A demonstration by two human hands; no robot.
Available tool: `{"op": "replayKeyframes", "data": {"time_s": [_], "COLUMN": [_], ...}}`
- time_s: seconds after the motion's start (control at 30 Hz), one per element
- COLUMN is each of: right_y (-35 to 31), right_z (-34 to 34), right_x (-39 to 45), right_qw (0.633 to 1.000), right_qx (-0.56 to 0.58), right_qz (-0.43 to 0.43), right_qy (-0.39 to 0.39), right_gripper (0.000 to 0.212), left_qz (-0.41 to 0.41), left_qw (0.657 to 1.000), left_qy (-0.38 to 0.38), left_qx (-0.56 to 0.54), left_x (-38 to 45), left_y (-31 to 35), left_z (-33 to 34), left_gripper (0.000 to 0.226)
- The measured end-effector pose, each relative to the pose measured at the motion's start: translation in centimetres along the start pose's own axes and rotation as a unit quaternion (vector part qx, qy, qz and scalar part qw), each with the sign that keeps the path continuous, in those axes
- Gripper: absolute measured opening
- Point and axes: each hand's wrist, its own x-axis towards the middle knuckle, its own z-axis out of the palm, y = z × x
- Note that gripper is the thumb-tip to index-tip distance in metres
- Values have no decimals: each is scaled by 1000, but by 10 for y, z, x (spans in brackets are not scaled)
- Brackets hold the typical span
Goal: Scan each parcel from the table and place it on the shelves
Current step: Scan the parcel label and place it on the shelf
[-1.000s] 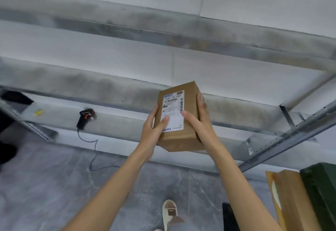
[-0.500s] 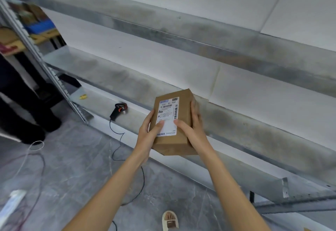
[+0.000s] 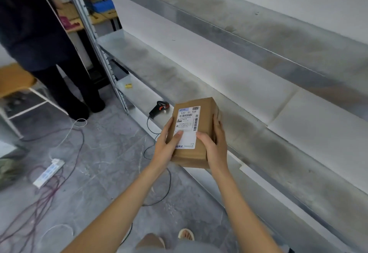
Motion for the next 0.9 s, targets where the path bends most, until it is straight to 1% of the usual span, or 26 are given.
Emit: {"op": "replayKeyframes", "data": {"time_s": [0.13, 0.3, 0.37, 0.43, 0.47, 0.57, 0.63, 0.7, 0.8, 0.9], "right_y": [6, 9, 10, 11, 12, 17, 24, 31, 40, 48], "right_z": [39, 97, 121, 146, 158, 191, 205, 215, 223, 230], "right_x": [6, 18, 22, 25, 27, 32, 35, 36, 37, 44], "right_qw": [999, 996, 995, 993, 992, 989, 988, 987, 984, 982], "right_qx": [43, 73, 85, 100, 108, 116, 117, 115, 121, 117], "right_qz": [24, 35, 42, 55, 63, 88, 100, 109, 129, 144], "right_qy": [-21, -49, -44, -31, -23, 1, 10, 16, 25, 18], "right_gripper": [84, 83, 79, 67, 66, 81, 87, 85, 77, 81], "left_qz": [-5, -24, -26, -38, -44, -67, -73, -85, -110, -124], "left_qw": [998, 997, 996, 995, 995, 993, 991, 988, 984, 982], "left_qy": [37, 44, 35, 17, 8, -20, -36, -43, -55, -50], "left_qx": [41, 55, 75, 87, 93, 97, 105, 118, 129, 135], "left_x": [10, 39, 54, 69, 77, 98, 111, 118, 123, 134], "left_y": [-2, -7, -9, -11, -13, -18, -24, -30, -38, -44], "left_z": [-39, -93, -114, -135, -146, -175, -190, -198, -203, -207], "left_gripper": [53, 53, 54, 55, 55, 54, 52, 53, 54, 55]}}
